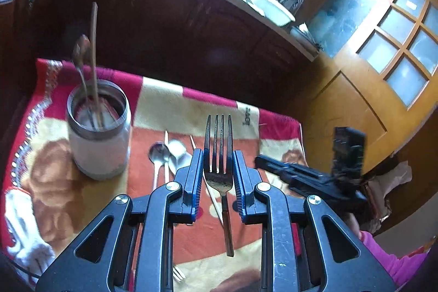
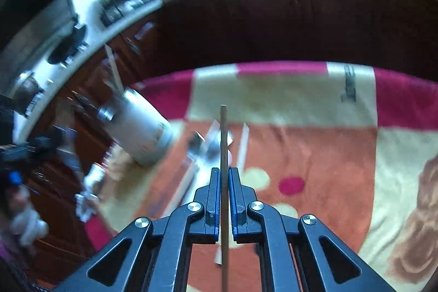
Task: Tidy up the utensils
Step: 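Lift the fork with the left tool while the right tool lifts the chopstick, then lower fork and chopstick into the white jar while opening both tools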
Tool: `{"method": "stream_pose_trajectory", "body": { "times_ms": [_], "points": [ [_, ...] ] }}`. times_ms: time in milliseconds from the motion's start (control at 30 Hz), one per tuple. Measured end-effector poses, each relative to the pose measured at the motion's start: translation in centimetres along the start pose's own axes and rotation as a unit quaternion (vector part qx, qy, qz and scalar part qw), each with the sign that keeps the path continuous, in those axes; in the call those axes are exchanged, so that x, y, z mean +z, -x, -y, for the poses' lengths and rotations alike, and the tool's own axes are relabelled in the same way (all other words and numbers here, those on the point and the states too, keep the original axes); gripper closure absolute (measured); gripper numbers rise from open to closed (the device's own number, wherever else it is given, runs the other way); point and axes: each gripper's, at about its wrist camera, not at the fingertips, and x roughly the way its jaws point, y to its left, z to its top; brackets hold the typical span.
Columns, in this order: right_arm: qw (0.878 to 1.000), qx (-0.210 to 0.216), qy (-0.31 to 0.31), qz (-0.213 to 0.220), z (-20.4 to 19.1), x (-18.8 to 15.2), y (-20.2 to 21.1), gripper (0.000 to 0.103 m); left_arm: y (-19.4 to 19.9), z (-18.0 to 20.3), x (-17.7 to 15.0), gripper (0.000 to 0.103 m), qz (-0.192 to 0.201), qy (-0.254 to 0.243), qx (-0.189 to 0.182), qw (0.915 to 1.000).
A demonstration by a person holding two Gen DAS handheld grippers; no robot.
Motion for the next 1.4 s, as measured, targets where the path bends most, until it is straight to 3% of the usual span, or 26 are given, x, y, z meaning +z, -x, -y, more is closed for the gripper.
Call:
{"method": "stream_pose_trajectory", "body": {
  "times_ms": [300, 567, 700, 900, 1233, 1400],
  "points": [
    [0.992, 0.064, 0.067, 0.088, -8.4, 8.6, 3.6, 0.098, 6.2, -1.5, 6.1, 0.083, 0.080, -0.011, 0.055, 0.9952],
    [0.981, 0.079, 0.135, 0.116, -15.2, 14.1, 3.2, 0.098, 8.9, -4.6, 11.1, 0.083, 0.131, -0.014, 0.129, 0.9828],
    [0.980, 0.080, 0.153, 0.102, -16.9, 14.9, 0.9, 0.098, 8.1, -6.6, 12.1, 0.083, 0.142, -0.015, 0.172, 0.9746],
    [0.983, 0.084, 0.153, 0.048, -17.1, 13.5, -3.5, 0.098, 5.3, -9.1, 11.7, 0.083, 0.136, -0.007, 0.201, 0.9702],
    [0.989, 0.075, 0.125, -0.028, -15.1, 12.6, -10.8, 0.098, 0.6, -11.2, 9.9, 0.083, 0.086, 0.009, 0.216, 0.9726],
    [0.992, 0.083, 0.089, -0.027, -13.5, 13.1, -12.9, 0.098, -1.1, -12.0, 9.0, 0.083, 0.064, 0.020, 0.216, 0.9741]
  ]
}}
